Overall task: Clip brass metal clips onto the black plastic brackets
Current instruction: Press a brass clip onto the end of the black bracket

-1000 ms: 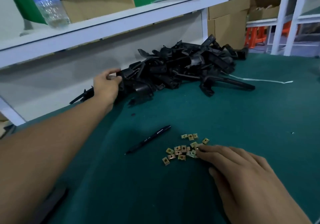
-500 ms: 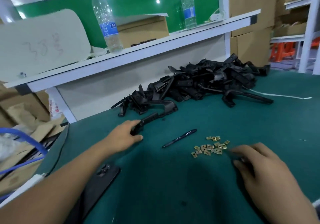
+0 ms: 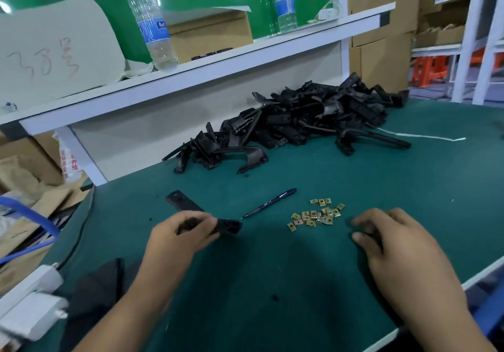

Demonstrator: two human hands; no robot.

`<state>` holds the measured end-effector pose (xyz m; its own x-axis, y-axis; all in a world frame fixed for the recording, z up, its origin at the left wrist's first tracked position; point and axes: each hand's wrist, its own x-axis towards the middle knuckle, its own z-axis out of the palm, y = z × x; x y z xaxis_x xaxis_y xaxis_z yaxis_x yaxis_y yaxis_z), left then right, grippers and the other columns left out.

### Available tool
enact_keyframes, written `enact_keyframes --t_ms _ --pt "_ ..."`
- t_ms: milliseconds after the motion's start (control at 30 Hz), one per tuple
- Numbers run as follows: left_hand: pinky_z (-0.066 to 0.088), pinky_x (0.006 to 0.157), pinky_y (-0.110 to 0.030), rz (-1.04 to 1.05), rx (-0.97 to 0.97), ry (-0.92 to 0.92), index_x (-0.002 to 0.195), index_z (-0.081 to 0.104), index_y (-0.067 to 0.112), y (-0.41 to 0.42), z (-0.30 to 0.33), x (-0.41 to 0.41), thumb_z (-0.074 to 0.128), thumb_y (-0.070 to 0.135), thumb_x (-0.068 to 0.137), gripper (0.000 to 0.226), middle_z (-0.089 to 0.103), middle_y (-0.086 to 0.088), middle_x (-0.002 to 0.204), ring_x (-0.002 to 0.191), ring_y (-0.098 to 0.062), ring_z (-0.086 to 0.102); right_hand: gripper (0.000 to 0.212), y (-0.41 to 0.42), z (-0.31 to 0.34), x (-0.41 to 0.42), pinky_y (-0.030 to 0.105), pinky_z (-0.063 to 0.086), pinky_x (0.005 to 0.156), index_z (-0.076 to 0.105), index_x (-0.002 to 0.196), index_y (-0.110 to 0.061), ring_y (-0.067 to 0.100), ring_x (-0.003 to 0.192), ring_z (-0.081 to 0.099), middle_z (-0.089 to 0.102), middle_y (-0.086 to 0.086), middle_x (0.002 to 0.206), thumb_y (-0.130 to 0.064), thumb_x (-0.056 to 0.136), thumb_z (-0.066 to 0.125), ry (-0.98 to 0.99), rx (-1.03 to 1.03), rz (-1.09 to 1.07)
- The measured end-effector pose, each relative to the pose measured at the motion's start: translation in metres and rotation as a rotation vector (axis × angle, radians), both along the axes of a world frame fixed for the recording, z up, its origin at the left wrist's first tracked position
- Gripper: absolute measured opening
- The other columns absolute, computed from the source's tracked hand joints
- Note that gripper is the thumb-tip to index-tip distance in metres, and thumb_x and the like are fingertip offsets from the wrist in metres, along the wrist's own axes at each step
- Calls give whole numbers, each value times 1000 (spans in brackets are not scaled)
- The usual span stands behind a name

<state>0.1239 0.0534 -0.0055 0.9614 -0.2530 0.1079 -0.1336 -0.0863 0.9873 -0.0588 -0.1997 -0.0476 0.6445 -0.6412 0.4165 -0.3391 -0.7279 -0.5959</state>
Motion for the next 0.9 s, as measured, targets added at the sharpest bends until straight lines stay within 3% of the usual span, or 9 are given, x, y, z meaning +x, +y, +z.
enact_keyframes --t_ms 100,167,300,400,467,533,633,800,900 --pt "62 79 -29 -165 10 81 94 83 16 1 -5 -28 75 17 87 11 77 -18 101 96 -33 77 7 0 2 0 38 47 71 70 95 -29 30 83 58 56 -4 85 -29 89 73 25 -30 -28" --pt "63 79 -34 -359 135 69 112 79 32 4 -1 -38 74 34 92 21 78 -6 112 103 -25 75 6 -1 1 0 40 47 70 69 90 -25 32 80 56 55 -2 81 -28 89 75 36 -48 -41" --pt "62 67 -35 -608 420 -208 131 63 51 8 17 -45 61 34 99 37 72 17 125 99 -18 75 16 -1 1 0 33 38 63 62 83 -29 22 74 57 57 -9 79 -26 87 77 -68 25 -15" --pt "55 87 -29 -593 628 -589 129 66 50 4 22 -32 63 18 100 43 68 27 123 108 -6 68 21 -3 4 0 10 38 68 59 82 -29 2 78 60 64 -12 79 -23 86 78 -183 123 19" --pt "42 105 -25 -646 815 -775 133 65 48 1 18 -23 68 22 98 44 58 31 132 125 1 53 21 -5 3 0 12 39 70 59 85 -29 4 81 62 66 -11 81 -21 87 78 -213 162 44" --pt "34 112 -25 -706 934 -849 141 58 48 -6 10 -18 66 42 97 45 49 31 138 131 5 41 17 -5 2 -1 20 41 71 63 95 -33 6 85 62 66 -9 85 -21 91 74 -226 185 79" --pt "36 108 -27 -684 894 -843 143 55 46 -23 -3 -18 61 68 91 57 48 30 128 123 3 43 19 -7 2 -2 9 38 72 70 101 -39 2 82 60 62 -8 85 -21 96 66 -241 181 103" --pt "46 96 -35 -590 769 -941 138 57 32 -46 -19 -29 55 45 105 36 50 16 119 111 -12 52 23 -9 4 -5 14 52 67 73 89 -34 7 70 70 72 -2 79 -14 98 65 -434 467 176" --pt "43 94 -31 -497 761 -936 155 40 36 -47 -22 -31 45 53 106 52 52 17 123 110 -11 54 15 0 8 -3 23 59 66 74 90 -17 21 74 76 72 6 78 -7 97 65 -576 723 274"
